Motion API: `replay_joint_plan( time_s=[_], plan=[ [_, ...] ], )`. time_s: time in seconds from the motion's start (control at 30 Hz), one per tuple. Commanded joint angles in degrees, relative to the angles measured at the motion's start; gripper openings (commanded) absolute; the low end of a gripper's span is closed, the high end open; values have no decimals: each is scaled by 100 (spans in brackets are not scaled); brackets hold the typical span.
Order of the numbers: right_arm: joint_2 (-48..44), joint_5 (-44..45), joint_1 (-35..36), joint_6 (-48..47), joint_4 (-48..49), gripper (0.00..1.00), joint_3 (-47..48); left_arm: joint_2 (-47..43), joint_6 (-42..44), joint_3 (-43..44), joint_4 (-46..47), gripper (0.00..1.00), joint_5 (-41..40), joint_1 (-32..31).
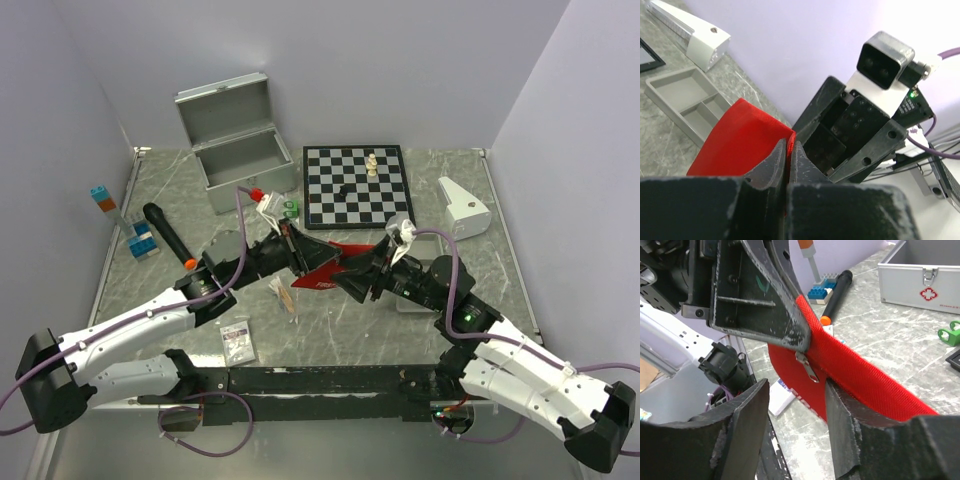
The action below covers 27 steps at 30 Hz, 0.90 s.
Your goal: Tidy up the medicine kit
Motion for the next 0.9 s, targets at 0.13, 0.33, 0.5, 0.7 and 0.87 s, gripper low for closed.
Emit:
replay_joint_plan(
  time_s=[0.13,0.33,0.5,0.7,0.87],
  plan=[
    [-22,92,-61,-74,281,59,304,-189,6,110,274,1,436,-31],
    [145,-84,-87,57,466,53,392,-242,-73,40,371,1,532,-31],
    [268,-23,-96,119,519,42,462,-277,-100,-4,415,1,550,-31],
    [312,-31,-96,172,563,26,480,-312,-82,-74,406,1,506,-31],
    [251,-22,-96,172,501,15,445,-374,-29,-83,345,1,401,-31]
  ],
)
